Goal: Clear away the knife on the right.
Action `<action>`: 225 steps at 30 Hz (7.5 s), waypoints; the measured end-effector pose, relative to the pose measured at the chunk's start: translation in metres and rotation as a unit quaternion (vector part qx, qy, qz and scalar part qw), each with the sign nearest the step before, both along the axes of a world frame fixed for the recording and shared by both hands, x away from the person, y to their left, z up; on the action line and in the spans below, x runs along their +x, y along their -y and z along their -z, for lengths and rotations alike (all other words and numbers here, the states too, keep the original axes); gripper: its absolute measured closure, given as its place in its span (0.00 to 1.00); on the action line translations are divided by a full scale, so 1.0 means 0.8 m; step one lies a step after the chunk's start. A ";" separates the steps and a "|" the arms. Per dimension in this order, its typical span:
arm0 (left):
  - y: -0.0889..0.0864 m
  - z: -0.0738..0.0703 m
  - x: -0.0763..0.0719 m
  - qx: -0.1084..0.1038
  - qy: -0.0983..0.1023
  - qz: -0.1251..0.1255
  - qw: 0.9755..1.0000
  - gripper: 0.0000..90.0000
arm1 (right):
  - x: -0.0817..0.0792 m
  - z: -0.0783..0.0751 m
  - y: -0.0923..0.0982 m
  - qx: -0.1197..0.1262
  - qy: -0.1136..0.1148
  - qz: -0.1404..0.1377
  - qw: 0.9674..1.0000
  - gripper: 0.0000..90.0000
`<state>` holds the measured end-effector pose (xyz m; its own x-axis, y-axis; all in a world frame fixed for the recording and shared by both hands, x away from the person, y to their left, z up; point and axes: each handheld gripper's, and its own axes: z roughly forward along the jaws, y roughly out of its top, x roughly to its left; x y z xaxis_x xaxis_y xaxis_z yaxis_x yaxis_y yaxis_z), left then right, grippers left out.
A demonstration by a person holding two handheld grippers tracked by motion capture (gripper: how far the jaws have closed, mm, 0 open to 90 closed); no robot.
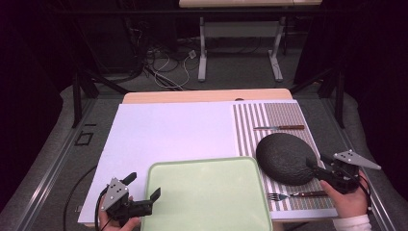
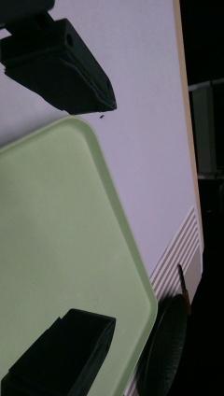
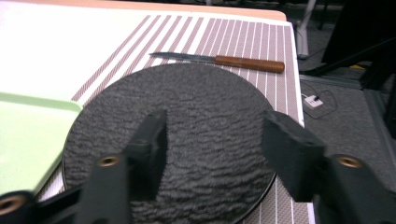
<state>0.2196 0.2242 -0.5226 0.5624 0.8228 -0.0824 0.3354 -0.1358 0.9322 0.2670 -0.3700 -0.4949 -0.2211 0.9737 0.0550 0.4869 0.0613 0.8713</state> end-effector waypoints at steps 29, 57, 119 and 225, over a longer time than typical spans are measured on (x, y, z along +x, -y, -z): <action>-0.007 0.006 -0.001 -0.005 -0.028 -0.031 0.999 0.00 | 0.103 -0.049 0.023 -0.041 -0.034 -0.020 0.998 0.57; -0.011 0.005 -0.003 -0.010 -0.018 -0.044 0.999 0.00 | 0.212 -0.051 0.002 -0.066 -0.070 -0.018 0.995 0.73; -0.010 0.012 0.004 -0.015 -0.035 -0.048 0.998 0.00 | 0.293 0.056 0.026 -0.080 -0.163 0.051 0.982 1.00; -0.010 0.010 0.003 -0.003 -0.032 -0.035 0.999 0.01 | 0.269 -0.030 0.007 -0.088 -0.123 -0.062 0.987 0.40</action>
